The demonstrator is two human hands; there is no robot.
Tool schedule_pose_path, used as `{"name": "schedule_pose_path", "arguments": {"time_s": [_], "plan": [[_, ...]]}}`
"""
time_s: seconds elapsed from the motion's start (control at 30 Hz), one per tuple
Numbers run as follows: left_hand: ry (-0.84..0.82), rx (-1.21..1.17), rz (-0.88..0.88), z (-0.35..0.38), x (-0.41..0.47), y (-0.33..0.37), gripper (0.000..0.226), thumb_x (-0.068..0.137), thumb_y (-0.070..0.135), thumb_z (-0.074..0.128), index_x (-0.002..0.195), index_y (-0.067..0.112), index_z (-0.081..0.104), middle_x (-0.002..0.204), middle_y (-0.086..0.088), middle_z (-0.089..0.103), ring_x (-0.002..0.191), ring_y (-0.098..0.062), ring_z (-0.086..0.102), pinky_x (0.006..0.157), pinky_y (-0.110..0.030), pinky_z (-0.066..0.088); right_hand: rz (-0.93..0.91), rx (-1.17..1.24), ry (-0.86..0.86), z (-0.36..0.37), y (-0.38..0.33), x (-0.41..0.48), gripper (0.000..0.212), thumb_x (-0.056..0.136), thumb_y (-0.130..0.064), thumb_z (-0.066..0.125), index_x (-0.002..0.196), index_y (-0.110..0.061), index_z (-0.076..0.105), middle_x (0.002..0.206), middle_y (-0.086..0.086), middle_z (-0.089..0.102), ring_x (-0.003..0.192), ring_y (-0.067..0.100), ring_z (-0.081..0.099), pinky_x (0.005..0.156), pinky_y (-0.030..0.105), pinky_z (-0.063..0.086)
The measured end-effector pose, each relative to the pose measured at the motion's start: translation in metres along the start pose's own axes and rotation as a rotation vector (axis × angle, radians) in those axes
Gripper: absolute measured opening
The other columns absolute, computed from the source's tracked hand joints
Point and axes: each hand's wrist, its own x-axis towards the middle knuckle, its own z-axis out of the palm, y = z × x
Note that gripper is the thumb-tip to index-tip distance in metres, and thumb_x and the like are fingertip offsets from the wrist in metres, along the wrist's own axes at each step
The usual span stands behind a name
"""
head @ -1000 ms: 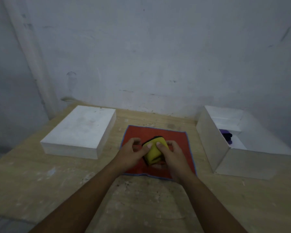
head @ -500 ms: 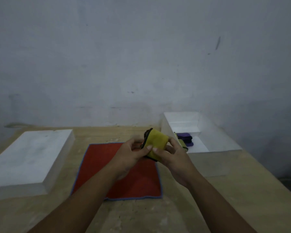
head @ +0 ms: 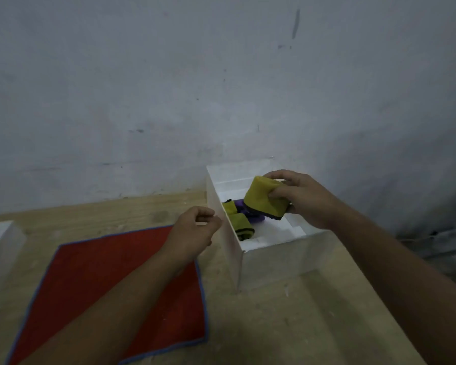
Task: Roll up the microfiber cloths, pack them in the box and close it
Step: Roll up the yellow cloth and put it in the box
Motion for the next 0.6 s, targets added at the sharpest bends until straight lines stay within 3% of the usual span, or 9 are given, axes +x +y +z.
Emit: {"name": "schedule_pose_path", "arguments": {"time_s": [0.1,0.2,0.27,0.33,0.4,0.47,0.53,0.6], "plan": [[0.030,0.016,-0.001,0.012,0.015,0.002,0.041,0.086,0.040,0.066,0.116,0.014,0.056,0.109,0.002,0.059,0.085,-0.013,0.063,0.081,-0.047,0.058,0.122,-0.189,-0.091,-0.020,0.014,0.028,0.027,0.085,-0.013,0.067,0.112,-0.016,0.059,0.111,0.010,0.060,0.095,0.026,0.062,0.085,0.046,0.055],[0.013,0.037,-0.018,0.021,0.023,0.003,0.060,0.083,0.048,0.065,0.132,0.017,0.048,0.120,0.001,0.056,0.090,-0.010,0.062,0.077,-0.041,0.060,0.217,-0.450,-0.195,-0.026,0.024,0.053,0.028,0.087,-0.018,0.065,0.114,-0.015,0.057,0.111,0.006,0.057,0.094,0.024,0.061,0.078,0.038,0.057],[-0.015,0.039,-0.028,0.025,0.028,0.003,0.060,0.086,0.044,0.064,0.138,0.025,0.043,0.122,0.003,0.053,0.093,-0.010,0.061,0.070,-0.035,0.059,0.245,-0.569,-0.266,-0.023,0.030,0.067,0.030,0.088,-0.019,0.064,0.117,-0.014,0.060,0.115,0.009,0.059,0.097,0.024,0.061,0.076,0.035,0.058],[-0.058,0.029,-0.005,0.025,0.029,0.003,0.031,0.091,0.033,0.061,0.118,0.044,0.052,0.116,0.007,0.052,0.091,-0.009,0.060,0.067,-0.032,0.059,0.251,-0.627,-0.299,-0.018,0.035,0.077,0.037,0.088,-0.020,0.065,0.124,-0.016,0.060,0.119,0.007,0.057,0.099,0.024,0.059,0.071,0.031,0.055],[-0.107,0.026,0.033,0.025,0.030,0.002,0.032,0.093,0.026,0.058,0.094,0.057,0.049,0.115,0.009,0.052,0.091,-0.008,0.061,0.066,-0.032,0.060,0.265,-0.645,-0.288,-0.014,0.042,0.087,0.045,0.088,-0.020,0.066,0.131,-0.016,0.054,0.119,0.005,0.050,0.102,0.025,0.055,0.069,0.028,0.052],[-0.104,0.019,0.041,0.023,0.032,-0.002,0.037,0.093,0.022,0.057,0.107,0.055,0.049,0.122,0.008,0.051,0.094,-0.012,0.062,0.064,-0.033,0.061,0.313,-0.584,-0.283,-0.007,0.047,0.094,0.045,0.089,-0.017,0.066,0.130,-0.008,0.049,0.117,0.009,0.049,0.104,0.029,0.057,0.078,0.036,0.057],[-0.079,0.001,0.035,0.018,0.034,-0.006,0.048,0.092,0.019,0.057,0.132,0.044,0.047,0.122,0.005,0.053,0.093,-0.017,0.065,0.062,-0.033,0.062,0.380,-0.545,-0.316,-0.003,0.052,0.098,0.041,0.090,-0.015,0.065,0.125,-0.003,0.048,0.115,0.013,0.053,0.107,0.033,0.060,0.088,0.045,0.056],[-0.049,-0.025,0.026,0.012,0.035,-0.010,0.058,0.090,0.017,0.058,0.142,0.035,0.042,0.119,0.003,0.057,0.092,-0.021,0.068,0.060,-0.031,0.061,0.471,-0.489,-0.383,0.000,0.055,0.099,0.029,0.092,-0.013,0.062,0.117,-0.004,0.051,0.108,0.012,0.058,0.104,0.032,0.061,0.094,0.048,0.053]]}}
